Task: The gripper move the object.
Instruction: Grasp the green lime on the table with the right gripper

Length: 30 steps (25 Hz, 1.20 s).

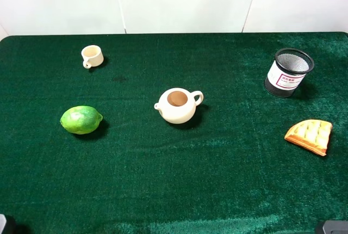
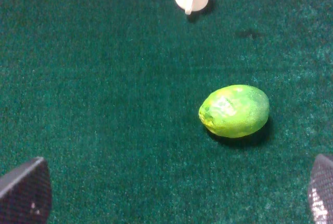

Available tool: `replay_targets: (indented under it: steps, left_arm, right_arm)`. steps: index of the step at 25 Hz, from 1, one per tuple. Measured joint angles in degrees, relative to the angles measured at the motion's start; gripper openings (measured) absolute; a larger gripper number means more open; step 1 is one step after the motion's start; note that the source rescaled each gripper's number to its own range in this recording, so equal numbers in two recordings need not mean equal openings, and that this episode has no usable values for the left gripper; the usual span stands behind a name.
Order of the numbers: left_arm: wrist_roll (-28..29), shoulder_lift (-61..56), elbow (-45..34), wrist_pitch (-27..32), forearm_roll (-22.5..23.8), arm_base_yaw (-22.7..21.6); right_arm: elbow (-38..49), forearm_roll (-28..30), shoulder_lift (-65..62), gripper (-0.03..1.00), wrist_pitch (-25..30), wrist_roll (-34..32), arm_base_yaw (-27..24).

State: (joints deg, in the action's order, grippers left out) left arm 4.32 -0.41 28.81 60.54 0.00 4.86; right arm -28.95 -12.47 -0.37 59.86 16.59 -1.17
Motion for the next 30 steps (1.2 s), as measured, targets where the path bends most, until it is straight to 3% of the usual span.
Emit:
replay_targets:
  steps: [24,30]
  left_arm:
    - [0.0,0.0,0.0,0.0,0.0,0.0]
    - [0.0,0.0,0.0,0.0,0.0,0.0]
  right_arm:
    - [0.0,-0.05,0.0,1.0,0.0,0.0,0.0]
    - [0.0,-2.94,0.0,1.0,0.0,0.0,0.0]
